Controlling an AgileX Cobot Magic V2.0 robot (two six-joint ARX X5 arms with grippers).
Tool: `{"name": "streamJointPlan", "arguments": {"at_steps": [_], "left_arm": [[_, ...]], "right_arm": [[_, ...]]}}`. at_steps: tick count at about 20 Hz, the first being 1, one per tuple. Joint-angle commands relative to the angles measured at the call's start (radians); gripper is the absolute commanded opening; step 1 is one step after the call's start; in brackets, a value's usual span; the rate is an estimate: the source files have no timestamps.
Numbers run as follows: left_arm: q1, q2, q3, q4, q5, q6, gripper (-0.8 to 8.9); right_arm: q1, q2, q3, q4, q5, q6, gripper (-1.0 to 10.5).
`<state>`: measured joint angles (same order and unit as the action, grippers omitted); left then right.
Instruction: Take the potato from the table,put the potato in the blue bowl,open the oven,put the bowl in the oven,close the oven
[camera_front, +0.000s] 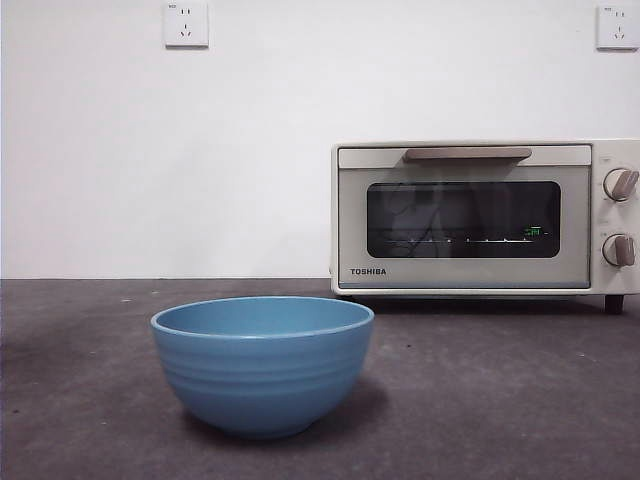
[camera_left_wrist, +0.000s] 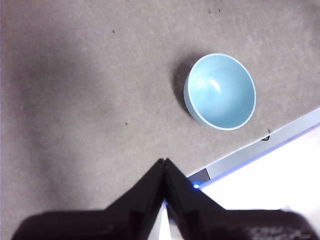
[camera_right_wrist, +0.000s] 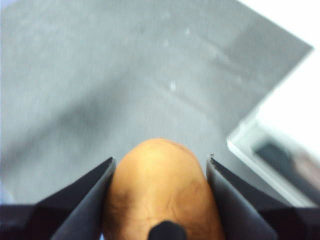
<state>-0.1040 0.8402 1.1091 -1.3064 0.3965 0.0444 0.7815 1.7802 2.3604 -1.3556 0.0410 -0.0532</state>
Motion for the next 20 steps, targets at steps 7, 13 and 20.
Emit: {"name": "streamJointPlan", "arguments": {"at_steps": [7,13,20], "left_arm": [[-0.002,0.006,-0.002,0.021,0.003,0.008,-0.04],[-0.002,0.006,-0.002,0.021,0.003,0.008,-0.04],[-0.002,0.006,-0.002,0.021,0.004,0.008,-0.04]], "right_arm": [[-0.002,-0.463,-0.581,-0.022,-0.053,0.045,0.3],[0.034,-0.724,-1.157,0.567,-0.217,0.261,0.3],[0.09,-0.607,-1.464,1.027,-0.198,0.389,0.3]]}}
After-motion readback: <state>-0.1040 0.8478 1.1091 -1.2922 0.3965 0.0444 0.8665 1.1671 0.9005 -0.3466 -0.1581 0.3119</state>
